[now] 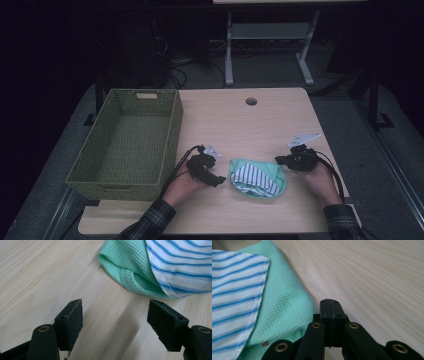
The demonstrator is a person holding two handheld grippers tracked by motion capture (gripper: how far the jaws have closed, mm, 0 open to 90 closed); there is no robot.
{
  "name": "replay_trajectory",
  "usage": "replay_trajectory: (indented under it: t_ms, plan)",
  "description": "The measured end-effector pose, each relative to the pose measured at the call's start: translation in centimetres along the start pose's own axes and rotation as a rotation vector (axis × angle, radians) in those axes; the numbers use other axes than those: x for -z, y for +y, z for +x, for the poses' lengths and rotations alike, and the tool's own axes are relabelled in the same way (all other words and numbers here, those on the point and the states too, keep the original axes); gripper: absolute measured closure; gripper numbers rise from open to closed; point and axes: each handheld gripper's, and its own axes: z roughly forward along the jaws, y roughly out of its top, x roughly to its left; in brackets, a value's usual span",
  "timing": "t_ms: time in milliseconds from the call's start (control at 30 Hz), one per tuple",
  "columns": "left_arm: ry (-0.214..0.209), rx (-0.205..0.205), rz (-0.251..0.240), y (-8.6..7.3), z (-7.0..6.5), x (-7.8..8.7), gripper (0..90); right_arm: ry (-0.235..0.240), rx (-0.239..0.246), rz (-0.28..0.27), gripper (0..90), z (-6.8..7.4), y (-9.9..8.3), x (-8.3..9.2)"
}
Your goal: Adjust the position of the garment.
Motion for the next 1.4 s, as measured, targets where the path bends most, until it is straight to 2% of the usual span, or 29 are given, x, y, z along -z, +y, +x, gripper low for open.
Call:
replay_trajectory:
  t_ms: [167,333,500,600,767,1000,1033,1167,1300,1333,1400]
  plan:
    - [-0.004,-0.002,0.013,0.0,0.0,0.1,26.8,0.012,0.019,0.002,89.5,0.6,-0.7,0.3]
    - [-0.012,0.006,-0.011,0.4,-0.2,0.8,26.1,0.017,0.04,0.027,89.6,1.4,-1.3,0.7]
    - [-0.009,0.004,-0.037,0.8,-0.3,1.9,26.1,0.034,0.048,0.026,89.6,2.1,-2.1,0.9]
    - [-0.018,0.017,-0.065,1.1,-0.4,2.4,26.1,0.037,0.052,0.026,89.6,2.7,-2.4,1.2]
    - [-0.026,0.0,-0.063,1.5,-0.6,3.0,26.1,0.055,0.06,0.036,89.6,3.7,-3.0,1.6]
    - [-0.021,0.002,-0.081,1.7,-0.7,3.5,26.1,0.093,0.077,0.035,89.6,5.5,-3.4,1.7]
    - [-0.022,-0.009,-0.077,1.7,-0.7,3.6,26.1,0.098,0.083,0.035,89.6,5.7,-3.4,1.6]
    - [-0.025,-0.013,-0.083,1.9,-0.9,3.9,26.1,0.123,0.093,0.038,89.5,6.7,-3.5,1.6]
    - [-0.028,-0.012,-0.089,2.0,-1.1,4.0,26.1,0.141,0.118,0.042,89.5,7.7,-3.3,1.4]
    - [-0.029,-0.027,-0.079,2.1,-1.0,4.1,26.1,0.144,0.117,0.041,89.6,8.0,-3.3,1.4]
    - [-0.027,-0.027,-0.086,2.1,-1.1,4.1,26.1,0.156,0.135,0.038,89.6,8.4,-3.1,1.3]
